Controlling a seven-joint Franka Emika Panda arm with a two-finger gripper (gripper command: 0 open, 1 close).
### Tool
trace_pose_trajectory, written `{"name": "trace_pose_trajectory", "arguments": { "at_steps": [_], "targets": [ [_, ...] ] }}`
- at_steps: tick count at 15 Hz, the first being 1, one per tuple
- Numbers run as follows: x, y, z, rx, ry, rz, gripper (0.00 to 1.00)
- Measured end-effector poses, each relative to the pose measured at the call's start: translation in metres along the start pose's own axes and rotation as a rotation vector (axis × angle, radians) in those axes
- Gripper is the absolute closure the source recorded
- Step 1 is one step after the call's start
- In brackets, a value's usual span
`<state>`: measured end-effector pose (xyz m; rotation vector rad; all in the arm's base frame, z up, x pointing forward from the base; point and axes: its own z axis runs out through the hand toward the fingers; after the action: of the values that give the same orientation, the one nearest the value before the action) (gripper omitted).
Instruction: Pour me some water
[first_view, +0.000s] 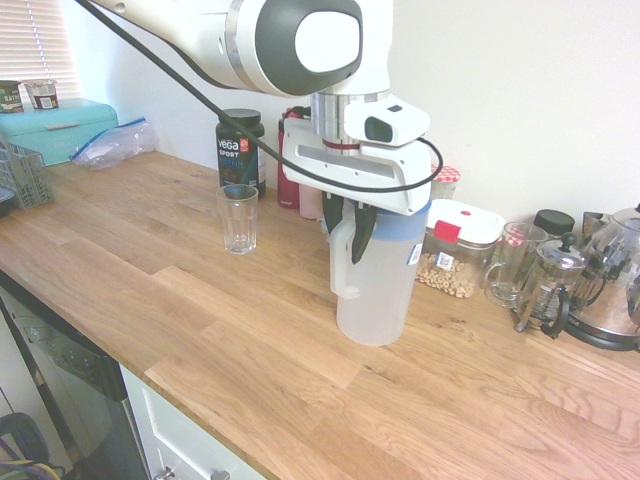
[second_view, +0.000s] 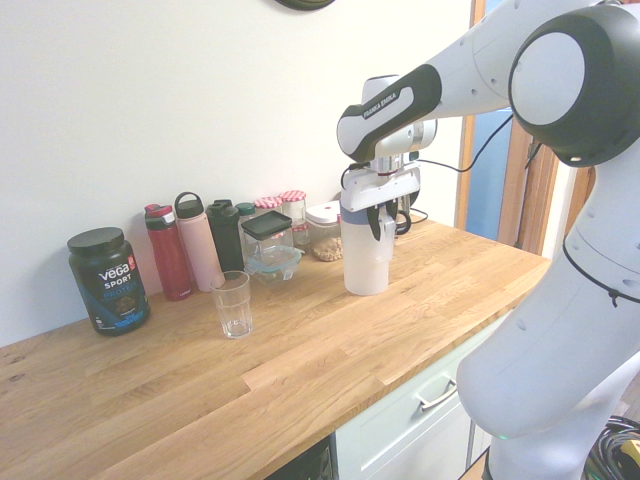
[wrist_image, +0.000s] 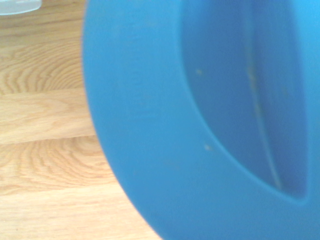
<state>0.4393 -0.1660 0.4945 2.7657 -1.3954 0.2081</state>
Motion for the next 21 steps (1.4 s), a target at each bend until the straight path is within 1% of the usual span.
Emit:
{"name": "trace_pose_trajectory", "arguments": {
  "at_steps": [8,11,13,15,19,21],
  "targets": [
    [0.001,0.002,-0.001,0.004,0.007,-0.001,1.00],
    [-0.003,0.006,-0.023,0.022,0.028,-0.035,1.00],
    [-0.016,0.001,-0.048,0.037,0.043,-0.087,1.00],
    [-0.035,-0.011,-0.066,0.042,0.051,-0.163,1.00],
    [-0.086,-0.064,-0.078,0.028,0.085,-0.399,1.00],
    [-0.109,-0.086,-0.078,0.009,0.106,-0.491,1.00]
  ]
}}
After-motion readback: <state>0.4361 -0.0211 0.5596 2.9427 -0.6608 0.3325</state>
